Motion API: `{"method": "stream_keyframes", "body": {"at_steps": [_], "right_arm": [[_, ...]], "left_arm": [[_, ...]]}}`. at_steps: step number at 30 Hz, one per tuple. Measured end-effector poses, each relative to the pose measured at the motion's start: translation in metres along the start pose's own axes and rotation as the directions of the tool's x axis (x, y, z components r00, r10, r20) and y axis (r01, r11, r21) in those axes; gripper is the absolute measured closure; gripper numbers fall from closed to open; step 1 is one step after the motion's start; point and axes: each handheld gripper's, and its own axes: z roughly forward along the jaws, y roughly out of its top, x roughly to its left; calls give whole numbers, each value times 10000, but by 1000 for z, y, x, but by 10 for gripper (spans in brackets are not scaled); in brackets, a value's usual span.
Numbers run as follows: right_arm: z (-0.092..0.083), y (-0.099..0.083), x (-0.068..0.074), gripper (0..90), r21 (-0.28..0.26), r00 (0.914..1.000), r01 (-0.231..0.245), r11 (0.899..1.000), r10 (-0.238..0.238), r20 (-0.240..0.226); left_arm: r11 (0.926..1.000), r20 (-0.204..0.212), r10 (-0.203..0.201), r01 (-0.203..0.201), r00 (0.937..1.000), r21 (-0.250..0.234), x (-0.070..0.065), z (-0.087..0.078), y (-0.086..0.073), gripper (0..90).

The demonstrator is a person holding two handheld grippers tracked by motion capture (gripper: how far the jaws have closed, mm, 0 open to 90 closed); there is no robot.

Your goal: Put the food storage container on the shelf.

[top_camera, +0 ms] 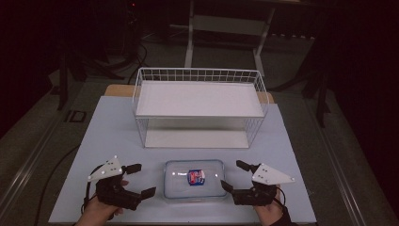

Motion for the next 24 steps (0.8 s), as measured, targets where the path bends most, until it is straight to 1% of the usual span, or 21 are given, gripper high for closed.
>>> {"method": "stream_keyframes", "body": {"at_steps": [1, 2, 3, 4, 5, 7, 8, 9, 10, 11, 13, 14, 15, 16, 18, 19, 20, 21, 22, 23, 24], "right_arm": [[0, 2, 1, 181, 247, 10000, 38, 9997, -40, 74], [0, 2, 1, 182, 282, 9998, 101, 9996, -105, 138], [0, 2, 1, 185, 258, 9997, 139, 9996, -144, 200], [0, 1, 1, 193, 191, 9997, 72, 9998, -77, 235], [0, 0, 0, 213, 200, 9996, -9, 9998, 3, 283], [0, -1, -1, 230, 294, 9996, -222, 9993, 216, 205], [0, -1, -1, 230, 294, 9996, -222, 9993, 216, 205], [0, -2, -3, 230, 373, 9995, -214, 9991, 205, 242], [0, -5, -7, 230, 484, 9977, -669, 9966, 663, 145], [-1, -6, -10, 229, 500, 9942, -1059, 9931, 1066, -126], [-1, -9, -14, 189, 654, 9898, -1388, 9882, 1406, -225], [-1, -9, -14, 189, 654, 9898, -1388, 9882, 1406, -225], [-2, -10, -15, 189, 680, 9867, -1560, 9854, 1586, -347], [-2, -13, -20, 145, 804, 9801, -1931, 9779, 1961, -319], [-1, -15, -22, 141, 965, 9789, -2011, 9748, 2036, -170], [0, -16, -22, 127, 1004, 9775, -2084, 9729, 2107, -131], [0, -16, -22, 127, 1004, 9775, -2084, 9729, 2107, -131], [2, -16, -23, 116, 1112, 9748, -2182, 9696, 2219, -222], [4, -17, -22, 104, 1096, 9752, -2196, 9694, 2214, -41], [5, -17, -21, 104, 1156, 9735, -2261, 9672, 2284, -67], [6, -17, -21, 104, 1221, 9724, -2302, 9655, 2330, -95]], "left_arm": [[9992, -26, -319, 319, 9995, 258, 2, 4, 3, 0], [9992, -26, -319, 319, 9995, 258, 2, 4, 3, 0], [9963, 114, -728, 722, 9973, 465, 4, 8, 4, 0], [9963, 114, -728, 722, 9973, 465, 4, 8, 4, 0], [9918, 267, -1120, 1100, 9934, 655, 6, 13, 5, 0], [9866, 284, -1448, 1421, 9891, 802, 9, 18, 4, 0], [9866, 284, -1448, 1421, 9891, 802, 9, 18, 4, 0], [9822, 162, -1680, 1659, 9857, 883, 10, 24, 3, 0], [9800, -49, -1767, 1764, 9843, 923, 10, 26, 2, 0], [9769, -203, -1860, 1871, 9823, 1033, 10, 29, 1, 0], [9737, -245, -1966, 1981, 9802, 1124, 11, 33, 0, 0], [9737, -245, -1966, 1981, 9802, 1124, 11, 33, 0, 0], [9737, -245, -1966, 1981, 9802, 1124, 11, 33, 0, 0], [9526, -209, -2801, 2805, 9598, 1176, 19, 39, -5, 0], [9416, -136, -3127, 3119, 9497, 1268, 23, 42, -7, 11], [9317, -45, -3379, 3352, 9412, 1397, 26, 45, -8, 13], [9317, -45, -3379, 3352, 9412, 1397, 26, 45, -8, 14], [9234, 106, -3561, 3502, 9344, 1571, 28, 49, -9, 14], [9172, 143, -3697, 3624, 9290, 1653, 29, 50, -10, 22], [9058, 102, -3926, 3847, 9197, 1778, 30, 53, -10, 30], [8978, 71, -4062, 3976, 9138, 1895, 30, 55, -10, 54]]}}
